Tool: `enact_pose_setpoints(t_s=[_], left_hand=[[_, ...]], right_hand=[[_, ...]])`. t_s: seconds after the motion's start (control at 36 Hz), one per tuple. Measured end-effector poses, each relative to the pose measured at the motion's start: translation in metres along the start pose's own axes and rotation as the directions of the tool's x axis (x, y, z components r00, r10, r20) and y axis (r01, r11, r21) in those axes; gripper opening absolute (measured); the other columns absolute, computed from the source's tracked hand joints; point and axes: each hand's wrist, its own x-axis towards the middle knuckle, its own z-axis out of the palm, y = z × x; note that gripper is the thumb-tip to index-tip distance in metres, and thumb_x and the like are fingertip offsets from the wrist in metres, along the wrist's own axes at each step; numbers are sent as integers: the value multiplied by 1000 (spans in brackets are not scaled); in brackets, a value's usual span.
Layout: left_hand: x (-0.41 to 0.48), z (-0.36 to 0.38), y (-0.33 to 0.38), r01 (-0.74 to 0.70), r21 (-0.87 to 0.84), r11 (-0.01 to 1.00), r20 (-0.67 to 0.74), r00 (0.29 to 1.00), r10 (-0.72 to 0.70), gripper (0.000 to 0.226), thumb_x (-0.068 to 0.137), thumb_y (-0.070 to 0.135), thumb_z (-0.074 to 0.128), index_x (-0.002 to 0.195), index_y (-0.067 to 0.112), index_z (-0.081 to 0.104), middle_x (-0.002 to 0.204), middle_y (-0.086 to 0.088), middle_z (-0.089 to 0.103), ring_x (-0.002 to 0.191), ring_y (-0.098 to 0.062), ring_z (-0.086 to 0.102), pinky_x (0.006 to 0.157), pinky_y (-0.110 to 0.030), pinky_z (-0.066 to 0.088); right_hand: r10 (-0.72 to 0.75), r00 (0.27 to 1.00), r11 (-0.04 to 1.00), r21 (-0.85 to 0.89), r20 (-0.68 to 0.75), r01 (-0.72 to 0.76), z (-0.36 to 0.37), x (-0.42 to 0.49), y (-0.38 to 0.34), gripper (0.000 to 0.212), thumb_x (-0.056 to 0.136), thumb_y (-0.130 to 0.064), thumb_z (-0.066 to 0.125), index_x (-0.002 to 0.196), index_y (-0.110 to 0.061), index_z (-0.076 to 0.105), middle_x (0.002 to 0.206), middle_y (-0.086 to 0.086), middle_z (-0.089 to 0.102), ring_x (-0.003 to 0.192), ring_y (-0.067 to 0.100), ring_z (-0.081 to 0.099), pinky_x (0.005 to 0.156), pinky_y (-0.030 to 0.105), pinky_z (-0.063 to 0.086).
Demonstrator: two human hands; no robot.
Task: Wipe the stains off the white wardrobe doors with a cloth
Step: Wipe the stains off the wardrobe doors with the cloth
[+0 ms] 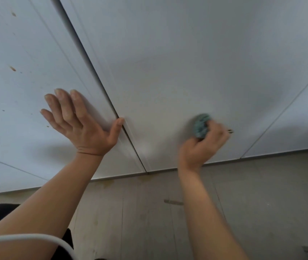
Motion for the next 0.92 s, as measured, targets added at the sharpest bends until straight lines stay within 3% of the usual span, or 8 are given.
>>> enact_pose_setpoints(t_s=[0.11,0.25,0.36,0.47,0.58,0.67,0.83,0.92], left_hand=[[2,-1,1,9,-2,1000,12,1000,-9,104,86,75,51,152,-2,24,152,-30,24,144,-55,19,126,-51,-2],[1,-1,1,5,-20,1000,16,1000,-5,104,85,75,50,153,1,22,153,-28,23,139,-58,20,126,-51,-3],[0,0,1,3,-10,1000,10,1000,-3,103,85,75,50,150,-3,26,152,-29,25,137,-59,23,126,-51,-2],[2,-2,1,2,-11,1000,21,1000,-2,103,86,74,51,149,-4,27,151,-30,24,137,-59,23,126,-51,-3],[3,-3,3,15,-29,999,15,1000,-14,102,87,75,49,152,1,23,152,-28,24,147,-53,15,126,-52,-1],[2,-2,2,31,-42,999,3,1000,-31,103,85,76,50,154,4,20,152,-28,24,160,-33,1,125,-54,0],[1,0,2,4,-21,1000,14,1000,-4,106,80,72,56,152,3,20,151,-28,24,140,-55,23,125,-53,-1],[1,-2,2,23,-9,1000,16,1000,-22,105,81,72,56,153,5,19,151,-27,24,152,-45,14,125,-53,0]], right_hand=[[-26,971,998,56,238,13,-2,-42,-11,49,68,20,41,108,3,65,111,21,52,99,37,55,93,41,50],[9,1000,993,121,16,-11,1,0,-27,52,64,31,43,104,8,65,102,29,54,97,20,54,92,24,47],[-77,994,991,102,-77,85,10,10,-31,49,73,23,41,107,-5,61,102,28,53,99,22,54,89,34,50],[-256,944,966,8,209,260,13,-44,-12,38,82,16,46,107,-8,62,110,19,51,97,37,52,89,41,46],[-198,844,964,-56,498,259,0,-86,19,33,83,7,46,103,1,72,113,15,51,95,37,54,80,47,50],[-185,867,974,-28,463,223,4,-80,3,35,81,7,44,99,4,74,106,21,56,94,34,52,80,44,49],[-438,846,898,108,305,426,26,-60,-47,28,95,5,51,93,-1,79,106,17,57,97,30,51,80,43,48],[-444,814,889,70,374,452,21,-77,-19,37,101,-2,43,92,-3,78,110,14,55,95,37,55,86,39,46]])
